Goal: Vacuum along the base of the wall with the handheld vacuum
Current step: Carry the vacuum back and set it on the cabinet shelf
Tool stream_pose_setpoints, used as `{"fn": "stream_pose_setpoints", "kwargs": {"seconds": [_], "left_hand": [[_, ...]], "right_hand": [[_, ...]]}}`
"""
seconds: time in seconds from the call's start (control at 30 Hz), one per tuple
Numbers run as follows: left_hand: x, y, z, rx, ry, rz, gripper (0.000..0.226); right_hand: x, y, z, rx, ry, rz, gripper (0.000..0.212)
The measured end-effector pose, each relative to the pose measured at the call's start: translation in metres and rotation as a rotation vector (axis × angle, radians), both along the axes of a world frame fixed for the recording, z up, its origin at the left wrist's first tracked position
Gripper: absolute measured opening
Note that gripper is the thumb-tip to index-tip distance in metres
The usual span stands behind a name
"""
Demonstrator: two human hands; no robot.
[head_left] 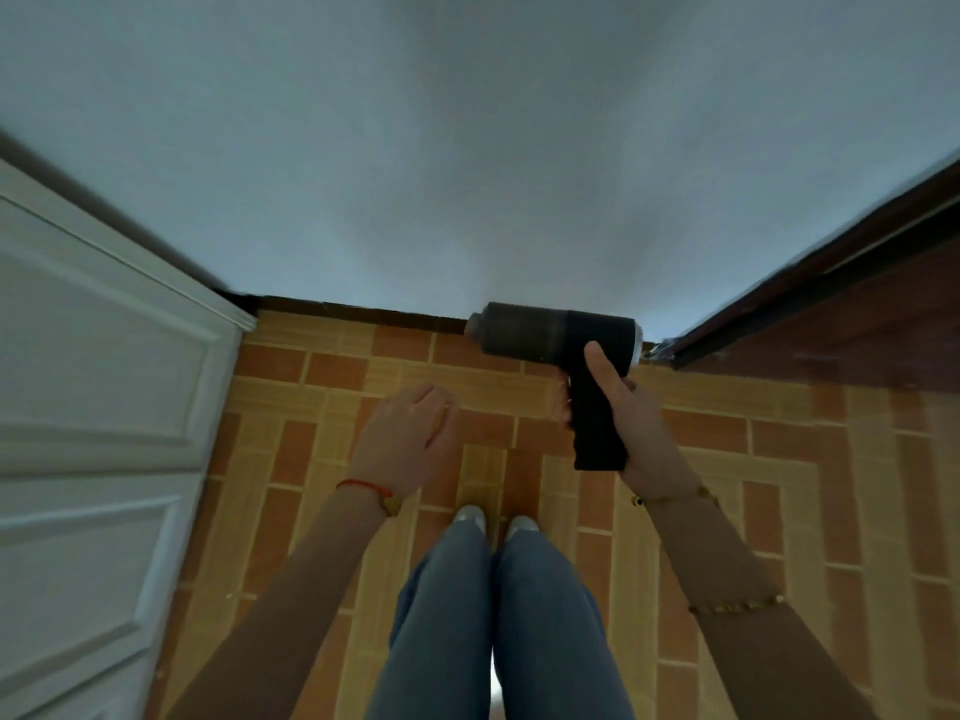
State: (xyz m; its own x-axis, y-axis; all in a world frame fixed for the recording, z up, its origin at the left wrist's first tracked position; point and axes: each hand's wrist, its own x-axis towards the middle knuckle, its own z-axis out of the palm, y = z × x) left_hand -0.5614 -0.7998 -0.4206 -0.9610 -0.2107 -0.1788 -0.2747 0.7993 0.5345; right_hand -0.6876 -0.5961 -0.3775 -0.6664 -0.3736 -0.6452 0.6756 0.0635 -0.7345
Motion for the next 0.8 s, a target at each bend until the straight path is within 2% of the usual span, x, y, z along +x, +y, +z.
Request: {"fn": "stream_pose_setpoints", "kwargs": {"seconds": [0.1,0.2,0.33,0.47,0.63,0.73,0.8], "left_hand": [[0.019,0.000,0.102,-0.026,0.013,0.065,0.027],[0.037,0.005,0.187,-0.065,0.065,0.119,0.023],[0.062,0.013,0.258,-0.056,0.099,0.122,0.023],[0.081,0.027,0.292,-0.041,0.117,0.140,0.023],[0.110,0.043,0.307,-0.004,0.126,0.216,0.024],[0.130,0.051,0.315,0.042,0.124,0.312,0.044],[0.146,0.056,0.319,0.036,0.114,0.377,0.046]], "right_hand": [[0.010,0.000,0.097,-0.019,0.020,-0.002,0.075],[0.022,0.001,0.178,-0.051,0.044,0.010,0.065],[0.041,0.003,0.252,-0.105,0.051,0.026,0.063],[0.065,0.007,0.289,-0.181,0.047,0.051,0.057],[0.090,0.015,0.304,-0.214,0.013,0.121,0.052],[0.097,0.018,0.309,-0.214,-0.004,0.189,0.054],[0.100,0.017,0.312,-0.223,-0.003,0.259,0.055]]}}
